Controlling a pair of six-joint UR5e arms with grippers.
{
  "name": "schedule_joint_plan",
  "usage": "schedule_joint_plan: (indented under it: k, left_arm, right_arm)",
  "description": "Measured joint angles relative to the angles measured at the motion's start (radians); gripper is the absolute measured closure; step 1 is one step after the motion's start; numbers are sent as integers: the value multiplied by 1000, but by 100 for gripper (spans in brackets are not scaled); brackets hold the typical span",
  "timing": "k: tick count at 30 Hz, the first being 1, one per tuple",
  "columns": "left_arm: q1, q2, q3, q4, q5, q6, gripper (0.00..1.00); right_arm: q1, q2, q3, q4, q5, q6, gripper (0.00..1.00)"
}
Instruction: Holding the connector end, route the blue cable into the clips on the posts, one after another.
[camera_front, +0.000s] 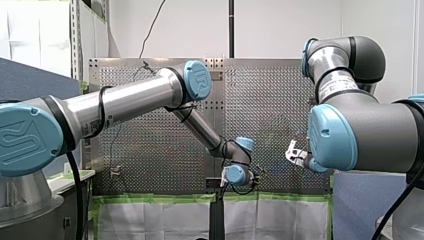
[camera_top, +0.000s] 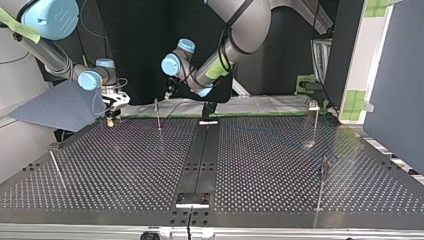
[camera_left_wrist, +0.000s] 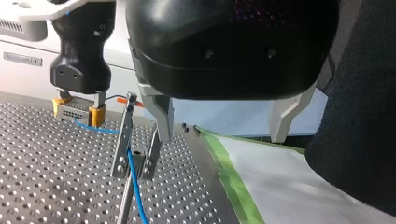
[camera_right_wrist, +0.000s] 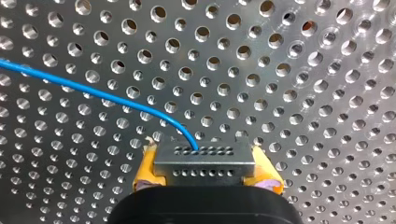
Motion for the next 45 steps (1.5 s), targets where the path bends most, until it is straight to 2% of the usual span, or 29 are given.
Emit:
schedule_joint_plan:
  k: [13, 45]
  left_arm:
    - [-21, 29, 0, 33, -12, -26, 0]
    - [-23, 31, 0, 47, -18, -67, 0]
  right_arm:
    - [0, 0, 0, 4, -1, 1, 100]
    - [0, 0, 0, 4, -3, 2, 100]
